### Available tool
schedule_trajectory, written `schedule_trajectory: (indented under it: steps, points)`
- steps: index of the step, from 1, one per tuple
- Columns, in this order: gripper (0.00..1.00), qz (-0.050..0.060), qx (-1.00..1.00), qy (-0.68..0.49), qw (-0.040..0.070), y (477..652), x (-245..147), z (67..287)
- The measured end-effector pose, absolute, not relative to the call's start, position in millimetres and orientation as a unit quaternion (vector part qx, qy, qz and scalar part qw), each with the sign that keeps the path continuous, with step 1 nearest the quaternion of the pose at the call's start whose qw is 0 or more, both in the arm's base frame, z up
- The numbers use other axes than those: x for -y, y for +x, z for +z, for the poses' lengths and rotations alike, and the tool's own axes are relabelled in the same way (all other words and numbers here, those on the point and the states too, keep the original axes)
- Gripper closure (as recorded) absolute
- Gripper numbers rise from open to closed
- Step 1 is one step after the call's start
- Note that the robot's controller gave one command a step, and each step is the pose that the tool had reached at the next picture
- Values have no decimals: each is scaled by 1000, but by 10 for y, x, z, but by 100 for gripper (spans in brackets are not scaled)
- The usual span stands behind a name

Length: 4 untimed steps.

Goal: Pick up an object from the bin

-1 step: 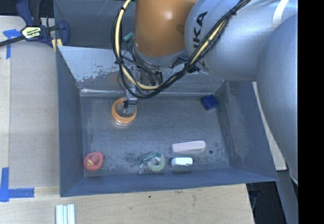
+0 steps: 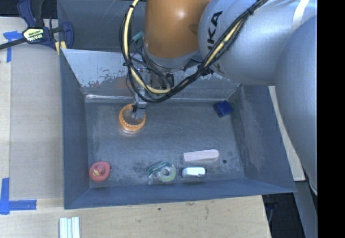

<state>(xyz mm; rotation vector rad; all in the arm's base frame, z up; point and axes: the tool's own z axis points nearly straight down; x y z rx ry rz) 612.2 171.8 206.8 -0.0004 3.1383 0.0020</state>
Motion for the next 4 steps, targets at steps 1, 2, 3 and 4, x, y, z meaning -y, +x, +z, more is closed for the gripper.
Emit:
schedule_trajectory:
  steps: [1, 2, 3, 4]
  points:
    - [0, 1, -1000, 23, 1, 6179, -1560, 1308]
    - [0, 1, -999, -47, 2, 6111, -1449, 999]
    - [100, 1, -998, -69, 4, 6178, -1460, 727]
    - [100, 2, -998, -69, 4, 6179, -1460, 727]
